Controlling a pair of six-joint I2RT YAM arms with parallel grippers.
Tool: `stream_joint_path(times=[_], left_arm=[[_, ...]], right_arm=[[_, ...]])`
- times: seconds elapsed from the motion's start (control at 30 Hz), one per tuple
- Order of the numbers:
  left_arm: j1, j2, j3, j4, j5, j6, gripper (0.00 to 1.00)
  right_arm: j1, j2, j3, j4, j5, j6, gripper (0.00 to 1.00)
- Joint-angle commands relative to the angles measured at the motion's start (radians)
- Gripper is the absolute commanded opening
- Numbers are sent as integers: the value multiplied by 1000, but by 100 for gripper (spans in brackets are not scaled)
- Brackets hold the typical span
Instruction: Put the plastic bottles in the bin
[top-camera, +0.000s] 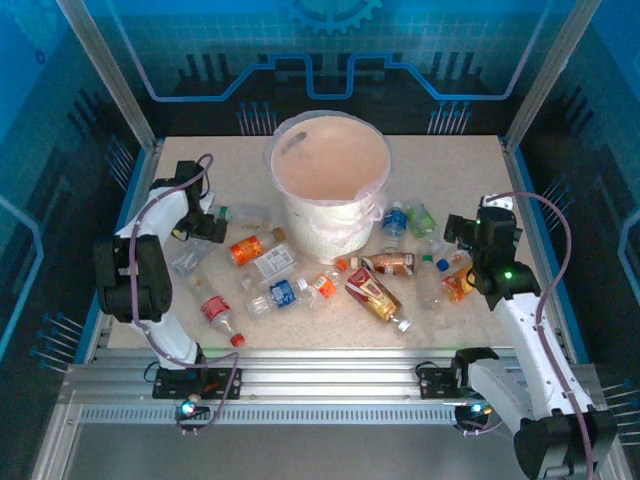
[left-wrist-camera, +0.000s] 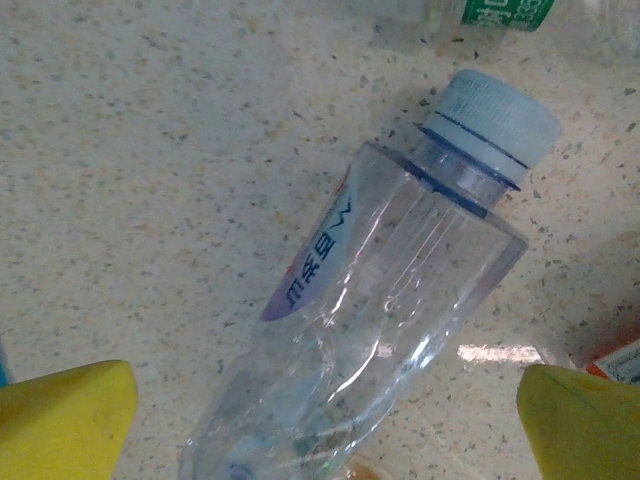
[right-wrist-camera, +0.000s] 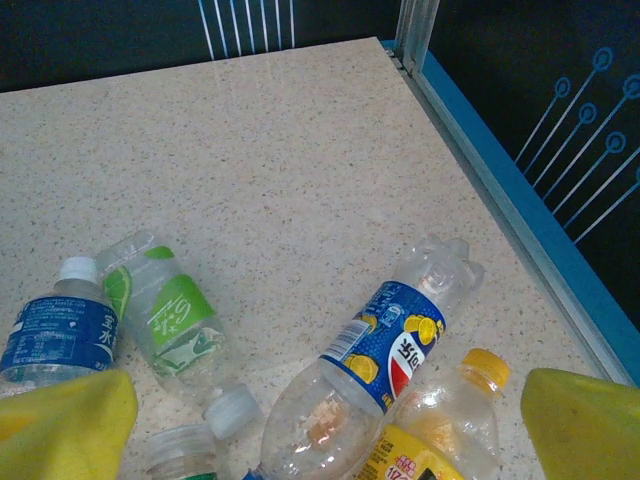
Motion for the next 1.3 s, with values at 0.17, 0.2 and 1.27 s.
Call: stream_joint_path(times=[0.17, 0.2, 1.27], left_arm=[[26, 86, 23, 33, 29, 34, 99], [32, 96, 25, 36, 28, 34, 99], [199, 172, 118, 237, -134, 80, 30]], right_arm=[[26, 4, 46, -10, 55, 13, 100], [28, 5, 46, -11, 59, 13, 100], [93, 89, 103, -22, 129, 0, 100]])
